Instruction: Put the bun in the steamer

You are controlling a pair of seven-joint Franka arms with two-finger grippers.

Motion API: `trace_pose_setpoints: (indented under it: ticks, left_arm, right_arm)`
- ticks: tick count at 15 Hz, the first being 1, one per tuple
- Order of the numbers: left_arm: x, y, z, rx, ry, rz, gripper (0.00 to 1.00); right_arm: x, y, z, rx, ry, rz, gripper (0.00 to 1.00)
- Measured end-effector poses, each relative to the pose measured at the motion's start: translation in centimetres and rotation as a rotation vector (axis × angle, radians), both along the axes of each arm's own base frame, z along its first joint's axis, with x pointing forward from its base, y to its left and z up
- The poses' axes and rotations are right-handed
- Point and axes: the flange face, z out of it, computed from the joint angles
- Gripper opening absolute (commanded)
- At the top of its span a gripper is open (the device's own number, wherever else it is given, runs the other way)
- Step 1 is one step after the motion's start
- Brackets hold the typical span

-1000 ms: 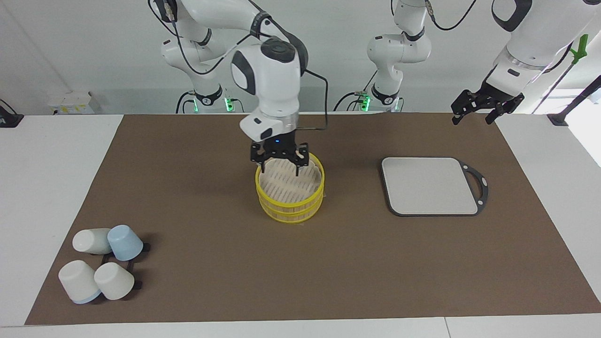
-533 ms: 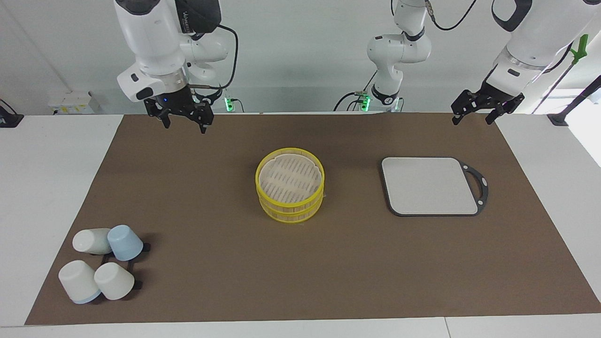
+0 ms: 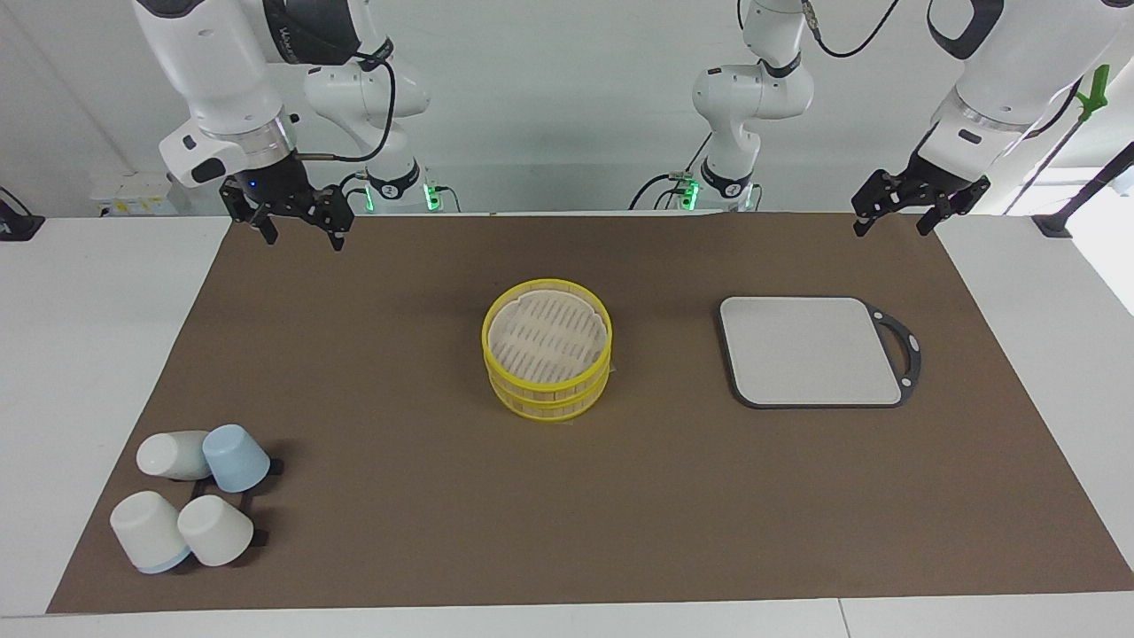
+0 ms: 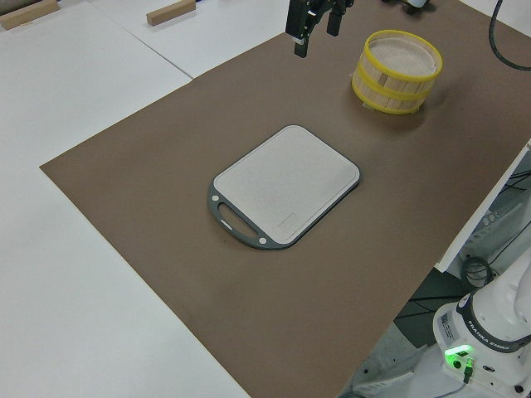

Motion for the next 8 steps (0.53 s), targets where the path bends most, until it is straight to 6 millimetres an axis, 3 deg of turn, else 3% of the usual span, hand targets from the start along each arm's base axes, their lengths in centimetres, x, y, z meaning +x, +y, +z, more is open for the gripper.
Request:
trace_pose_setpoints:
  ticks: [5,8]
  left_arm:
    - [0.0,0.0,0.0,0.000,-0.001,0.000,1.00]
    - [0.0,0.0,0.0,0.000,-0.001,0.000,1.00]
  right_arm:
    - [0.4,-3.0,-0.4,0.017,0.008,-0.048,1.00]
    - [0.4,-3.5,-0.4,0.019,0.007,-0.053,1.00]
